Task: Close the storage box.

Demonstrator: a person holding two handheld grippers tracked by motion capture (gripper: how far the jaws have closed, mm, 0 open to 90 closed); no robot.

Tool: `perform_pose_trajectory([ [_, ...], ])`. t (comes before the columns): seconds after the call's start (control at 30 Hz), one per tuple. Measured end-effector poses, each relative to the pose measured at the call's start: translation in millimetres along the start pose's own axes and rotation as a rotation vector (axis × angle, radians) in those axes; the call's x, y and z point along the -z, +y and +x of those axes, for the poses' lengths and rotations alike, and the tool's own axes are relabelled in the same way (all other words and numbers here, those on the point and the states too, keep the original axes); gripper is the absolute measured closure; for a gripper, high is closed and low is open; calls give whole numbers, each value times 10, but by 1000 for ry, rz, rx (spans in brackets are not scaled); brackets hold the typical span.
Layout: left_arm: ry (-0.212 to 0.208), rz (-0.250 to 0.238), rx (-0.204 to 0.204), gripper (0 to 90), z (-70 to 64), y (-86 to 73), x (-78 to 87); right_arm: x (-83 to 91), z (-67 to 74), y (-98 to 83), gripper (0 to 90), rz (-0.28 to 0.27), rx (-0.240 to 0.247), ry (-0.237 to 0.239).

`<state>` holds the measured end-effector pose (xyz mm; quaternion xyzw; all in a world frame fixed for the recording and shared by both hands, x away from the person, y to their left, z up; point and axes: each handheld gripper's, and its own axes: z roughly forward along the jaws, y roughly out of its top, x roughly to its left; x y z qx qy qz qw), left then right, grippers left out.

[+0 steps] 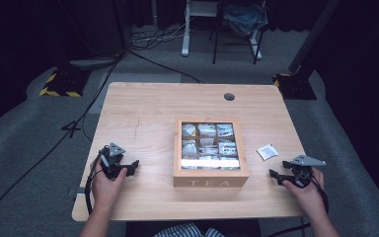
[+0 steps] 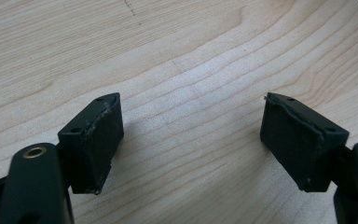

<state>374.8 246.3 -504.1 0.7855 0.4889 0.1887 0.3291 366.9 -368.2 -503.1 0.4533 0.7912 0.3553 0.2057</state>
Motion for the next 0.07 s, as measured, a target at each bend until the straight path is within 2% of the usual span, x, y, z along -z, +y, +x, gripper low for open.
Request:
perform_pose_trajectory([
  [0.07, 0, -1, 3, 221, -1, -1, -1, 0, 0, 0, 280, 0, 0, 0],
])
